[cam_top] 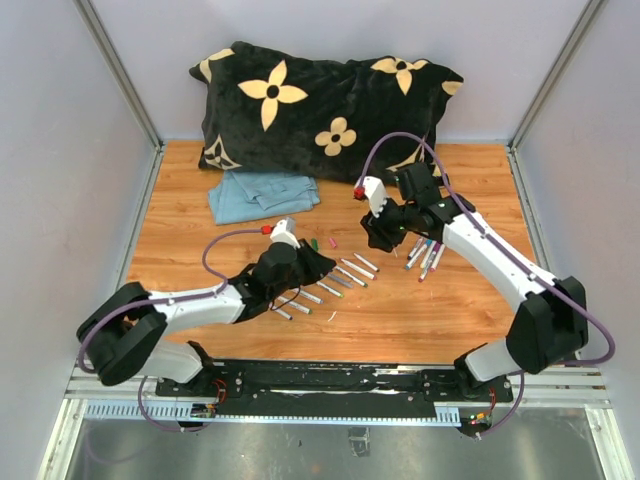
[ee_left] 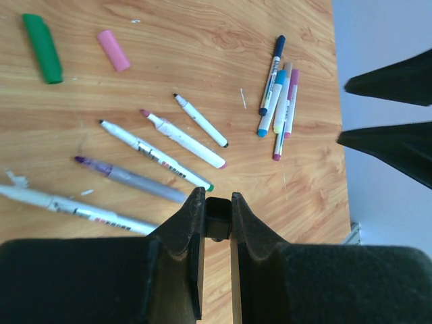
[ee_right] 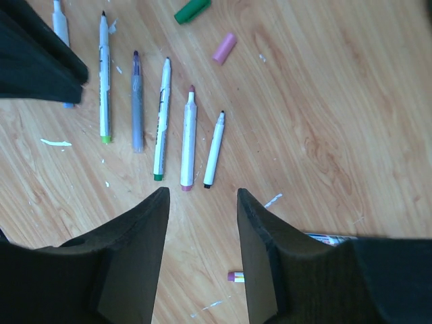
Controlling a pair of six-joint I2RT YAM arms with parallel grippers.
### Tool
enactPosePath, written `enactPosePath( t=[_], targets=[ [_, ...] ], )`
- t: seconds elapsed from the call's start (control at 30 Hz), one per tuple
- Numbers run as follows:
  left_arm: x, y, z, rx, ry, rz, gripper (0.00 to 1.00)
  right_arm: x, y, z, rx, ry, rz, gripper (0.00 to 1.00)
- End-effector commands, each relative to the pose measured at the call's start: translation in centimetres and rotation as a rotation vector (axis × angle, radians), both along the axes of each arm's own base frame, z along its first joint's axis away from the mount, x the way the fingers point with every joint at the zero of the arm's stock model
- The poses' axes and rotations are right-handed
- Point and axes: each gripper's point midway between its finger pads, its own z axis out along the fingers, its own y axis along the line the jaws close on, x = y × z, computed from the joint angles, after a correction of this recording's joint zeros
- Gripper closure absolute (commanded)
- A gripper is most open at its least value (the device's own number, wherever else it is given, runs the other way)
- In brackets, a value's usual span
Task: Open the pen caps
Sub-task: Place the pen cap at the center of the board.
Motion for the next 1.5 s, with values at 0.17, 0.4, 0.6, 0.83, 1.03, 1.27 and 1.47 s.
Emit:
enactPosePath(
  t=[0.17, 0.4, 0.6, 0.83, 1.03, 1.27, 1.47],
  targets=[
    [2.0, -4.6, -1.0, 0.091, -0.025, -0.025, 1.00, -0.8, -2.4, 3.1, 0.115, -0.021, -0.018, 0.53],
    [4.0, -7.0, -3.5, 0.234, 0.015, -0.018, 1.00, -0.4, -5.6, 3.6, 0.161, -0.019, -0.108, 0.51],
    [7.0, -8.6, -6.1, 0.415, 0.111, 0.047, 1.00, 0.5, -7.8, 2.8, 0.168, 0.009, -0.185, 0.52],
    [9.6, -10.1, -7.5, 0.533, 0.126, 0.074, 1.00, 0.6, -8.4, 2.9, 0.183, 0.014, -0.204, 0.52],
    [11.4, -8.6, -7.8, 0.597, 0.139, 0.147, 1.00, 0.6, -8.9, 3.1, 0.200, 0.014, -0.219, 0.52],
    [12.5, -5.5, -7.9, 0.628, 0.161, 0.209, 1.00, 0.7, -9.0, 3.1, 0.210, 0.018, -0.223, 0.52],
    [12.6, -4.0, -8.0, 0.681, 0.165, 0.249, 1.00, 0.6, -9.0, 3.0, 0.212, 0.025, -0.225, 0.52]
  ],
)
